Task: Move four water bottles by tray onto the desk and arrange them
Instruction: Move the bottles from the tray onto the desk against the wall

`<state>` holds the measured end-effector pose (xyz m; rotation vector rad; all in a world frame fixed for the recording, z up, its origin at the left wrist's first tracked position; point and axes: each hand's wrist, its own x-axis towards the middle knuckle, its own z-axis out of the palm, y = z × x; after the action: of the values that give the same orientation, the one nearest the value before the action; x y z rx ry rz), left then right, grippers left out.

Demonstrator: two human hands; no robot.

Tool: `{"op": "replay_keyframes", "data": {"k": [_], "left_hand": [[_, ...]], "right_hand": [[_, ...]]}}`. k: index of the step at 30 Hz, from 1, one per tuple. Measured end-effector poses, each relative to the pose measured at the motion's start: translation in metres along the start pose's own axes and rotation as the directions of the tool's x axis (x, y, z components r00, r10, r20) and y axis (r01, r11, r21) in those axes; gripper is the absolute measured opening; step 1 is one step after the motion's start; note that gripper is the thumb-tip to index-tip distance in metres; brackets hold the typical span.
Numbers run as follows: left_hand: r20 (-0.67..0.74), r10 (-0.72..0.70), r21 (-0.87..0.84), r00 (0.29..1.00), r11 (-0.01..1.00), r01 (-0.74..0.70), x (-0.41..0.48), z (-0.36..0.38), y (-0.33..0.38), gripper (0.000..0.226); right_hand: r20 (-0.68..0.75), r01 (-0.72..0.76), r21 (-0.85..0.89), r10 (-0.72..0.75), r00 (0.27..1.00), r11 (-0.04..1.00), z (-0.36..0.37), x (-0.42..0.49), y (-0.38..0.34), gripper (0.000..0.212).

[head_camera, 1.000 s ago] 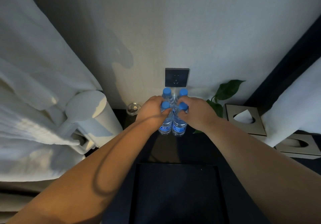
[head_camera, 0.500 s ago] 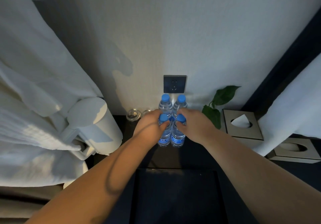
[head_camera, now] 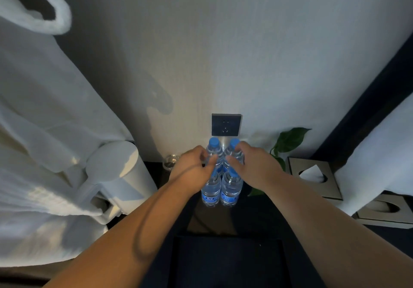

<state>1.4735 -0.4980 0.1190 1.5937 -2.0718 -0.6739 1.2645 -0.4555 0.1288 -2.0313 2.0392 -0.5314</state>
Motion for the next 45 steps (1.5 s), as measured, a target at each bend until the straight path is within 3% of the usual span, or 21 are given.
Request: {"op": "replay_keyframes", "data": {"k": [2, 5, 11, 21, 35, 45], "left_hand": [[-0.016, -0.023, -0.007, 1.000, 1.000, 0.023, 0.015, -0.005, 0.005, 0.022], [-0.018, 0.033, 0.008, 0.999, 0.999, -0.033, 0.037, -0.009, 0.012, 0.027], [0.174, 0.056, 0.108, 0.983, 0.991, -0.076, 0.067, -0.005, 0.017, 0.024], [0.180, 0.148, 0.202, 0.972, 0.962, -0.184, 0.086, 0.004, 0.014, 0.024], [0.179, 0.152, 0.322, 0.972, 0.925, -0.204, 0.083, 0.002, 0.019, 0.031], [0.172, 0.137, 0.345, 0.975, 0.919, -0.190, 0.084, 0.001, 0.022, 0.034]], "right_hand": [[-0.018, -0.037, 0.018, 0.037, 0.999, 0.999, -0.005, 0.012, 0.002, 0.045], [0.021, -0.068, 0.016, 0.068, 0.997, 0.998, -0.010, 0.031, 0.001, 0.039], [0.112, -0.056, -0.084, 0.065, 0.992, 0.995, -0.007, 0.060, 0.002, 0.026], [0.124, 0.007, -0.203, 0.019, 0.992, 0.979, 0.002, 0.081, 0.007, 0.006], [0.132, -0.008, -0.237, 0.040, 0.990, 0.971, -0.003, 0.078, -0.001, 0.023], [0.168, -0.022, -0.254, 0.066, 0.984, 0.967, -0.006, 0.079, -0.004, 0.022]]}}
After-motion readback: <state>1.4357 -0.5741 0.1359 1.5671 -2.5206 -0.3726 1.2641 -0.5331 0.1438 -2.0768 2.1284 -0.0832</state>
